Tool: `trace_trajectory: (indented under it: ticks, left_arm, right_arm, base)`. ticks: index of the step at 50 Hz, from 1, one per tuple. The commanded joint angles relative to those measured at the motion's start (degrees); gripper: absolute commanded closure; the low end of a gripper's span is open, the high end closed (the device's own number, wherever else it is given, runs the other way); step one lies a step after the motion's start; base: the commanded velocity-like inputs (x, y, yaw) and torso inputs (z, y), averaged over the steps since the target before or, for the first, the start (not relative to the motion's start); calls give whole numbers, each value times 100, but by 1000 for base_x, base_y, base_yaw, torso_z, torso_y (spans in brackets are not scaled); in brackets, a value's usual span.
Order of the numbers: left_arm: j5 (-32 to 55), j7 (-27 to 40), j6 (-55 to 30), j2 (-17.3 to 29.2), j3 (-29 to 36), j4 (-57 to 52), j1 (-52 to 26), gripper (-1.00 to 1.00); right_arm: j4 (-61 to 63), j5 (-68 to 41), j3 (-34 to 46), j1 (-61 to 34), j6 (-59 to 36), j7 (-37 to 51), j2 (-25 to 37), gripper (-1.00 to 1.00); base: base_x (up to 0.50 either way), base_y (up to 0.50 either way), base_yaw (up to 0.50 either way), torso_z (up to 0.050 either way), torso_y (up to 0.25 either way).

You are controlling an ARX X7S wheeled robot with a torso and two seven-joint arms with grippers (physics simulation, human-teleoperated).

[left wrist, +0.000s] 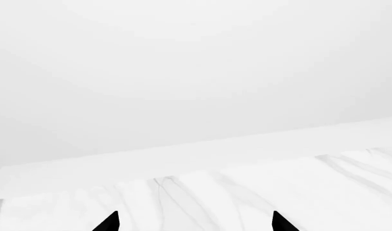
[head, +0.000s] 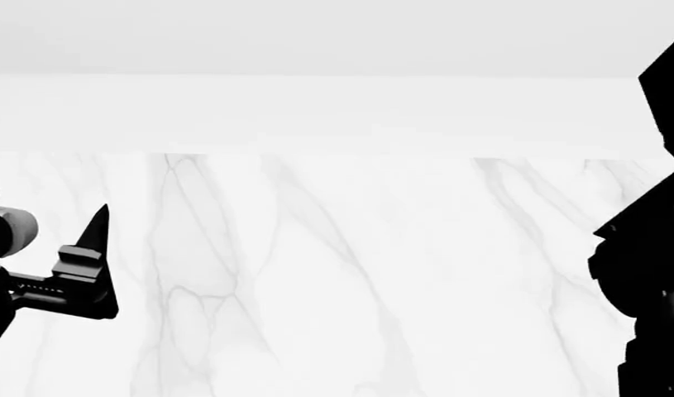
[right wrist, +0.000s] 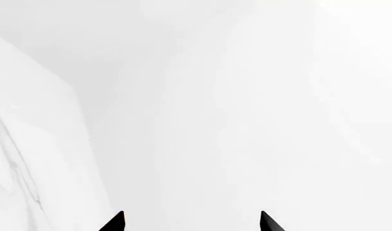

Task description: Pick up the book on the left and place it on top of the shelf.

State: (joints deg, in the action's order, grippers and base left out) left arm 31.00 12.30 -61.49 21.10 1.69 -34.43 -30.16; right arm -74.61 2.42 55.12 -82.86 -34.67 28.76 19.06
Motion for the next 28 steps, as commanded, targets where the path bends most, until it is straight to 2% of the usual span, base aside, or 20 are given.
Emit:
trace_trajectory:
  ticks: [1, 2, 8, 16, 28]
  left_arm:
    - [-42, -70, 152, -89, -149, 46, 5, -100]
    - [-41, -70, 156, -87, -149, 49, 9, -100]
    - [-31, -63, 177, -78, -150, 43, 27, -100]
    - [-46, -72, 256, -73, -127, 89, 62, -100]
    - [-49, -65, 321, -81, -76, 140, 54, -100]
  right_arm:
    - [1292, -656, -572, 107, 155, -747, 103, -100]
    - [2045, -1023, -865, 298, -106, -937, 302, -100]
    - [3665, -2156, -1724, 894, -558, -1434, 662, -100]
    - [4404, -3227, -2594, 1439, -701, -1747, 769, -100]
    - [4985, -3784, -2872, 2090, -282, -2324, 869, -100]
  base:
    - [0, 0, 0, 0, 0]
    - [0, 0, 0, 0, 0]
    - [0, 0, 0, 0, 0]
    - [0, 0, 0, 0, 0]
    - [0, 0, 0, 0, 0]
